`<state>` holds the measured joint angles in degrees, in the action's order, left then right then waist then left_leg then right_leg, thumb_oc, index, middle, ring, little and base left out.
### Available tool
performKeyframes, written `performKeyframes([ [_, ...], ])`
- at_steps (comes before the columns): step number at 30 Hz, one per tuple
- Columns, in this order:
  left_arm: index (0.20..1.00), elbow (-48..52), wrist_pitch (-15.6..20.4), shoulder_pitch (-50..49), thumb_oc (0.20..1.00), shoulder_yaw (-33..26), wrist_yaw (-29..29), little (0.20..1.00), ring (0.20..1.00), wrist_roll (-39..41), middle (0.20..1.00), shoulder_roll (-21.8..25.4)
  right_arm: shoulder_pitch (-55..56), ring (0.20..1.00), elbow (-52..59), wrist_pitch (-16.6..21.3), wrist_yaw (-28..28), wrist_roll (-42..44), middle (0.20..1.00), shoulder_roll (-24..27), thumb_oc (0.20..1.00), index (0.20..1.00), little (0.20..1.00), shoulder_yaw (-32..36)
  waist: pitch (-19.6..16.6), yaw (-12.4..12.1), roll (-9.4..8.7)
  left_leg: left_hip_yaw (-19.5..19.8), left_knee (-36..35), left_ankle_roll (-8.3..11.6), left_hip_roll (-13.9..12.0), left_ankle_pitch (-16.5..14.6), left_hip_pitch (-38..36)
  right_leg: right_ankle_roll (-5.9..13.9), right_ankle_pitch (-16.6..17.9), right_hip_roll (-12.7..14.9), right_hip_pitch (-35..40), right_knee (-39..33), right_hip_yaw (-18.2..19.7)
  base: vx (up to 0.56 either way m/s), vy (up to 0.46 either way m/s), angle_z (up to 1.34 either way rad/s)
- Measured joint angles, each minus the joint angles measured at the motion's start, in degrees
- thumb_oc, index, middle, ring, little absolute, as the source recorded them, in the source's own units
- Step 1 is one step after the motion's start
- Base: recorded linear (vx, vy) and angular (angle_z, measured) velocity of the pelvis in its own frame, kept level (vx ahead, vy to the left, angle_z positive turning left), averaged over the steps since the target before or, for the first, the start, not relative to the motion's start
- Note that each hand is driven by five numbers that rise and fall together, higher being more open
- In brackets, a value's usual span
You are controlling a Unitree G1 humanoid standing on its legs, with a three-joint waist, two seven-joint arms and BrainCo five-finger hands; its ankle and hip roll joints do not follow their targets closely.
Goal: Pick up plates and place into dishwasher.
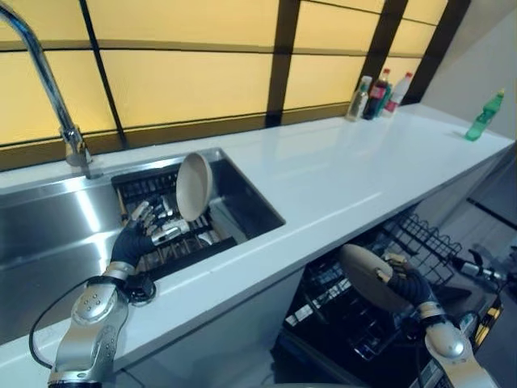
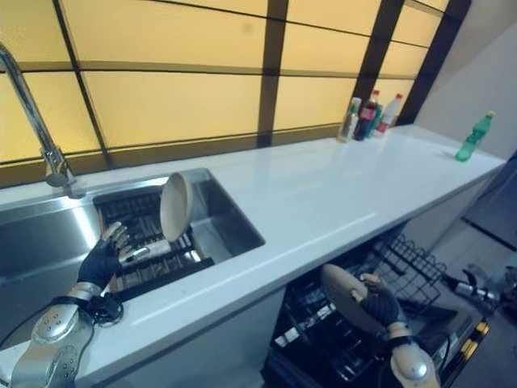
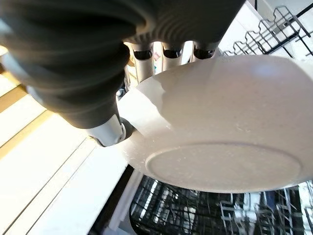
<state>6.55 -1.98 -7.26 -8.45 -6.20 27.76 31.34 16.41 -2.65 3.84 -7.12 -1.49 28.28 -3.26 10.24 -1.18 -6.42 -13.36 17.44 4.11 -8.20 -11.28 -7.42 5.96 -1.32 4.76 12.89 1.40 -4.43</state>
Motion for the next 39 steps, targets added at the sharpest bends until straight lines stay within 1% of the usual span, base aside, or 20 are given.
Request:
performKeyframes([
  [2, 1.000, 0.41, -0.03, 0.95, 1.000, -0.06, -0.01, 1.000, 1.000, 0.00, 1.000, 1.54, -0.38, 0.200, -1.09, -0.37, -1.39, 1.10, 0.200, -1.16, 0.200, 0.200, 0.200, -0.25, -0.05, -0.23, -0.06, 0.98, 2.27, 0.04, -0.57, -0.45, 2.39, -0.18, -0.10, -0.48, -1.36, 0.97, -0.31, -0.17, -0.092, 0.12],
  [5, 1.000, 0.67, 0.02, 4.36, 1.000, 0.41, 0.33, 1.000, 1.000, 0.12, 1.000, 3.60, -1.63, 0.200, -4.22, -0.44, -5.76, 3.00, 0.200, -2.27, 0.200, 0.200, 0.200, -1.99, 0.56, -1.34, 0.46, 1.81, 5.46, -0.24, -1.55, -0.66, 8.55, -0.25, -0.10, -0.97, -7.01, 2.98, -0.89, -0.24, -0.052, 0.08],
  [6, 1.000, 0.72, 0.09, 5.50, 1.000, 0.40, 0.72, 1.000, 1.000, 0.20, 1.000, 4.59, -2.74, 0.200, -5.51, -0.72, -6.89, 3.44, 0.200, -3.22, 0.200, 0.200, 0.200, -1.99, 1.21, -1.39, 0.06, 2.39, 6.34, -0.35, -1.67, -0.73, 10.38, -0.29, 0.01, -1.05, -8.34, 3.65, -1.10, -0.16, 0.010, 0.12],
  [7, 1.000, 0.68, 0.10, 6.88, 1.000, 0.46, 1.18, 1.000, 1.000, 0.51, 1.000, 5.44, -3.69, 0.200, -6.66, -0.80, -8.00, 3.70, 0.200, -3.83, 0.200, 0.200, 0.200, -2.19, 2.38, -1.30, 1.02, 2.73, 7.14, -0.58, -1.74, -0.86, 11.97, -0.24, 0.19, -1.06, -9.68, 3.95, -1.34, -0.18, 0.014, 0.12],
  [8, 1.000, 0.74, 0.06, 7.75, 1.000, 0.52, 1.82, 1.000, 1.000, 0.56, 1.000, 6.05, -4.55, 0.200, -7.48, -0.80, -9.35, 4.26, 0.200, -4.27, 0.200, 0.200, 0.200, -2.27, 2.84, -1.30, 1.30, 2.96, 8.33, -0.82, -1.84, -1.22, 13.28, -0.17, 0.34, -1.01, -11.05, 4.41, -1.46, -0.16, 0.037, 0.05],
  [10, 1.000, 0.52, 0.07, 9.08, 1.000, 0.44, 3.59, 1.000, 1.000, 0.68, 1.000, 7.43, -6.00, 0.200, -7.96, -0.74, -11.76, 4.65, 0.200, -4.69, 0.200, 0.200, 0.200, -2.26, 4.98, -1.15, 2.69, 3.19, 9.75, -1.07, -1.71, -1.19, 15.64, -0.04, 1.10, -0.83, -12.93, 4.91, -1.41, -0.16, 0.029, 0.00],
  [11, 1.000, 0.13, 0.04, 9.65, 1.000, 0.47, 4.33, 1.000, 1.000, 0.86, 1.000, 7.96, -6.60, 0.200, -7.98, -0.59, -12.77, 4.73, 0.200, -4.70, 0.200, 0.200, 0.200, -2.11, 5.83, -1.18, 3.01, 3.28, 10.18, -1.23, -1.61, -1.16, 16.79, 0.06, 1.37, -0.65, -13.76, 5.05, -1.40, -0.13, 0.027, 0.01],
  [12, 1.000, -0.03, -0.09, 10.07, 1.000, 0.34, 5.29, 1.000, 1.000, 1.54, 1.000, 8.29, -7.34, 0.200, -8.01, -0.43, -13.81, 4.84, 0.200, -4.70, 0.200, 0.200, 0.200, -1.84, 6.71, -1.11, 3.45, 3.20, 10.45, -1.78, -1.47, -0.82, 17.81, 0.08, 1.74, -0.46, -14.65, 5.44, -1.35, -0.11, 0.022, 0.01],
  [17, 1.000, 0.11, 0.68, 10.74, 1.000, 0.41, 6.90, 1.000, 1.000, 2.56, 1.000, 9.78, -9.81, 0.200, -8.97, 0.10, -15.84, 4.93, 0.200, -4.28, 0.200, 0.200, 0.200, -0.57, 9.51, -1.11, 5.49, 3.06, 10.95, -2.29, -1.26, -0.47, 19.62, 0.21, 1.99, -0.06, -16.55, 6.02, -1.35, -0.15, 0.027, 0.01],
  [20, 1.000, 0.03, 2.67, 11.45, 1.000, 0.52, 8.51, 1.000, 1.000, 2.98, 1.000, 10.13, -12.90, 0.200, -8.63, 2.44, -16.15, 4.96, 0.200, -1.58, 0.200, 0.200, 0.200, 0.97, 11.76, -0.56, 7.53, 2.80, 10.80, -3.05, -0.52, 0.28, 22.24, 0.35, 1.96, 0.99, -20.27, 7.77, -1.40, -0.19, 0.018, 0.01],
  [22, 1.000, -0.25, 3.89, 12.25, 1.000, 0.47, 9.64, 1.000, 1.000, 3.03, 1.000, 10.27, -16.59, 0.200, -8.66, 2.51, -16.37, 4.96, 0.200, 0.14, 0.200, 0.200, 0.200, 1.22, 13.32, 0.41, 8.65, 2.69, 10.26, -3.32, 0.25, 1.14, 23.79, 0.57, 2.10, 1.93, -22.46, 8.82, -1.44, -0.22, -0.004, 0.04],
  [25, 1.000, 0.12, 5.70, 14.08, 1.000, 0.43, 11.29, 1.000, 1.000, 3.82, 1.000, 10.75, -21.61, 0.200, -8.51, 2.65, -17.15, 4.89, 0.200, 2.46, 0.200, 0.200, 0.200, 1.72, 15.89, 0.39, 10.18, 2.31, 9.54, -3.87, 1.02, 2.39, 26.11, 0.56, 2.35, 3.15, -25.89, 10.20, -1.50, -0.16, -0.036, 0.01],
  [26, 1.000, 0.00, 6.34, 14.48, 1.000, 0.43, 11.74, 1.000, 1.000, 4.47, 1.000, 10.91, -22.51, 0.200, -8.49, 2.64, -17.41, 4.93, 0.200, 2.79, 0.200, 0.200, 0.200, 2.69, 16.55, 0.38, 10.31, 2.24, 8.92, -3.90, 1.44, 2.82, 26.39, 0.58, 2.38, 3.57, -26.89, 10.57, -1.50, -0.11, -0.041, 0.03],
  [28, 1.000, 0.07, 7.58, 14.84, 1.000, 0.33, 12.77, 1.000, 1.000, 4.56, 1.000, 11.83, -23.53, 0.200, -8.13, 2.58, -17.75, 5.01, 0.200, 4.47, 0.200, 0.200, 0.200, 3.25, 16.60, 0.27, 10.40, 1.81, 7.98, -4.10, 1.68, 3.29, 27.70, 0.54, 2.40, 4.04, -29.05, 11.11, -1.50, -0.10, -0.035, -0.05],
  [30, 1.000, 0.03, 8.48, 14.86, 1.000, -0.24, 13.37, 1.000, 1.000, 4.55, 1.000, 12.62, -24.82, 0.200, -7.23, 2.08, -17.83, 4.99, 0.200, 5.79, 0.200, 0.200, 0.200, 3.46, 16.57, 0.33, 10.62, 0.78, 6.79, -3.83, 1.83, 4.06, 29.08, 0.32, 2.60, 4.59, -31.82, 11.97, -1.60, -0.08, -0.029, -0.09],
  [32, 1.000, -0.59, 9.03, 14.74, 1.000, -1.00, 13.76, 1.000, 1.000, 4.54, 1.000, 12.71, -25.83, 0.200, -6.97, 1.93, -17.76, 4.98, 0.200, 6.85, 0.200, 0.200, 0.200, 4.49, 16.59, 0.37, 11.03, 0.68, 6.02, -3.91, 1.99, 4.85, 30.05, -0.01, 2.57, 4.69, -33.74, 12.79, -1.54, -0.06, -0.033, -0.10],
  [34, 1.000, -1.22, 9.22, 14.79, 1.000, -1.78, 14.06, 1.000, 1.000, 4.54, 1.000, 12.74, -26.81, 0.200, -7.02, 0.80, -17.73, 5.00, 0.200, 7.67, 0.200, 0.200, 0.200, 5.10, 16.65, 0.43, 11.27, 0.55, 5.19, -3.73, 2.07, 5.48, 30.72, -0.43, 2.22, 4.68, -35.50, 13.75, -1.32, -0.06, -0.028, -0.09],
  [36, 1.000, -1.45, 10.16, 14.81, 1.000, -1.93, 15.10, 1.000, 1.000, 4.72, 1.000, 12.71, -27.71, 0.200, -7.03, 0.43, -17.73, 5.05, 0.200, 9.10, 0.200, 0.200, 0.200, 5.75, 16.53, 0.46, 12.12, 0.56, 4.90, -3.71, 2.11, 5.90, 31.78, -0.64, 1.74, 4.65, -37.22, 14.84, -1.18, -0.05, -0.008, -0.03],
  [37, 1.000, -1.33, 10.30, 14.91, 1.000, -1.92, 15.70, 1.000, 1.000, 4.75, 1.000, 12.60, -28.33, 0.200, -7.24, -0.35, -17.68, 5.13, 0.200, 9.78, 0.200, 0.200, 0.200, 5.80, 16.55, 0.48, 12.32, 0.55, 4.60, -3.43, 2.18, 6.35, 32.02, -0.70, 1.58, 4.66, -37.63, 15.12, -1.12, -0.05, 0.023, 0.00],
  [39, 1.000, -1.45, 10.65, 14.87, 1.000, -1.97, 16.53, 1.000, 1.000, 4.72, 1.000, 12.73, -29.43, 0.200, -7.64, -0.96, -17.65, 5.19, 0.200, 10.49, 0.200, 0.200, 0.200, 5.82, 16.50, 0.41, 12.50, 0.17, 3.81, -3.56, 2.49, 7.07, 32.03, -0.71, 1.30, 4.93, -39.02, 16.16, -0.86, -0.05, 0.039, 0.00],
])
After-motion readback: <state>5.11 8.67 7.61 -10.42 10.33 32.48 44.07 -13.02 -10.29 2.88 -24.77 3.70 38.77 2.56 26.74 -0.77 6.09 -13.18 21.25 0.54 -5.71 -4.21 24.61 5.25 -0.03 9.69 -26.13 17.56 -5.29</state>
